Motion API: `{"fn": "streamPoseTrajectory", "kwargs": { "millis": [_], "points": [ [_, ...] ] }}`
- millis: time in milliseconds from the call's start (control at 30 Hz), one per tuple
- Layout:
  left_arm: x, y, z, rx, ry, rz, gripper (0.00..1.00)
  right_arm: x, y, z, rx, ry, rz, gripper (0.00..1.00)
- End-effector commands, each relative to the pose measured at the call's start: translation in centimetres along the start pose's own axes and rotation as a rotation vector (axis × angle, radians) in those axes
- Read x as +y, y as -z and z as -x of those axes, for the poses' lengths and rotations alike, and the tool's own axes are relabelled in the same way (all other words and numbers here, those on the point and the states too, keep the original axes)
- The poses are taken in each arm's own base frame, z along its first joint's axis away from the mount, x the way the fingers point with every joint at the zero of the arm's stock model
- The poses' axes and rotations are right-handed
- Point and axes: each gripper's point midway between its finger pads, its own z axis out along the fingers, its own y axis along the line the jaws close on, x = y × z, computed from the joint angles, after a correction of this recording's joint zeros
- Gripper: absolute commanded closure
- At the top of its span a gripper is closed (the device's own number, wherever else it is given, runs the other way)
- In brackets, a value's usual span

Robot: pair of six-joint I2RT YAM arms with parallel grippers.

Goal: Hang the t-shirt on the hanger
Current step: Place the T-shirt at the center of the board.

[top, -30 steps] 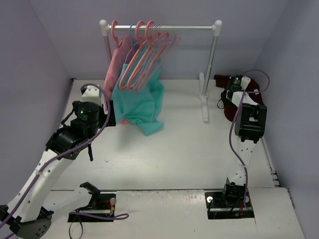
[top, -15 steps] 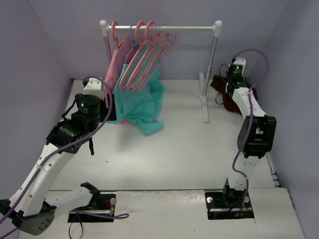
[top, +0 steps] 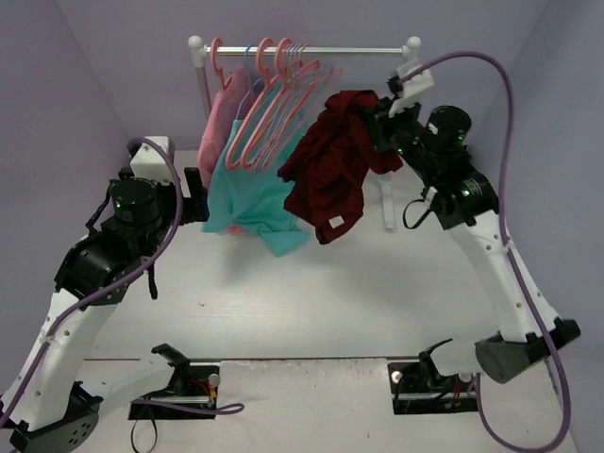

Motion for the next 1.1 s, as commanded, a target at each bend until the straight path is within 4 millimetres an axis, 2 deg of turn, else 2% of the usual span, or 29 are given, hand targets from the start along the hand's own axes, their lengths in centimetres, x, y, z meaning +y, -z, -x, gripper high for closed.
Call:
{"fn": "streamPoseTrajectory", "kwargs": {
  "millis": [0, 100, 133, 200, 300, 433, 500, 533, 600, 633, 667, 733, 767, 800, 867, 900, 967, 1067],
  "points": [
    [-0.2, 1.2, 2.3, -0.075, 0.038, -0.04, 0.28, 5.1, -2.3, -0.3, -0.016, -0.002, 0.237, 0.94],
    [-0.2, 1.7, 2.0, -0.077, 0.062, -0.051, 0.28, 6.1, -1.9, -0.8, -0.001, -0.049, 0.273, 0.92],
    [-0.4, 1.7, 1.5, -0.068, 0.07, -0.063, 0.28, 6.3, -1.6, -3.1, 0.049, -0.08, 0.269, 0.92],
    [-0.7, 1.7, 0.7, -0.052, 0.076, -0.084, 0.28, 6.0, -0.4, -5.5, 0.099, -0.107, 0.234, 0.92],
    [-1.9, 1.4, -1.6, 0.005, 0.081, -0.146, 0.28, 5.1, 1.6, -12.9, 0.251, -0.14, 0.135, 0.98],
    [-2.8, 0.9, -3.8, 0.063, 0.084, -0.185, 0.28, 5.6, 3.7, -18.1, 0.355, -0.159, 0.127, 0.99],
    [-2.9, 0.4, -5.3, 0.098, 0.076, -0.182, 0.28, 8.4, 5.1, -21.4, 0.43, -0.2, 0.249, 0.98],
    [-2.9, 0.2, -5.6, 0.105, 0.071, -0.177, 0.28, 9.9, 5.7, -22.4, 0.456, -0.208, 0.316, 0.97],
    [-2.8, 0.1, -5.7, 0.109, 0.065, -0.172, 0.28, 11.7, 6.7, -23.8, 0.514, -0.22, 0.382, 0.95],
    [-2.7, 0.0, -5.7, 0.109, 0.061, -0.163, 0.28, 13.9, 7.7, -25.0, 0.56, -0.235, 0.459, 0.9],
    [-2.6, -0.1, -5.8, 0.111, 0.057, -0.159, 0.28, 14.8, 8.5, -25.9, 0.592, -0.247, 0.487, 0.89],
    [-2.5, -0.3, -5.9, 0.113, 0.05, -0.153, 0.28, 16.6, 10.0, -27.6, 0.65, -0.255, 0.524, 0.8],
    [-2.6, -0.4, -6.0, 0.117, 0.047, -0.151, 0.28, 17.1, 10.9, -28.5, 0.687, -0.256, 0.525, 0.7],
    [-2.6, -0.6, -6.2, 0.124, 0.044, -0.148, 0.28, 17.7, 12.1, -29.6, 0.735, -0.256, 0.524, 0.55],
    [-2.8, -0.9, -6.4, 0.132, 0.041, -0.15, 0.28, 17.3, 12.7, -30.3, 0.764, -0.258, 0.49, 0.37],
    [-3.2, -1.4, -6.7, 0.152, 0.035, -0.16, 0.28, 16.0, 12.6, -30.9, 0.777, -0.246, 0.406, 0.24],
    [-4.1, -2.4, -7.2, 0.18, 0.016, -0.18, 0.28, 13.8, 11.9, -30.0, 0.734, -0.237, 0.285, 0.19],
    [-5.9, -4.3, -7.4, 0.2, -0.014, -0.237, 0.28, 8.2, 10.4, -29.2, 0.681, -0.266, 0.01, 0.16]
  ]
}}
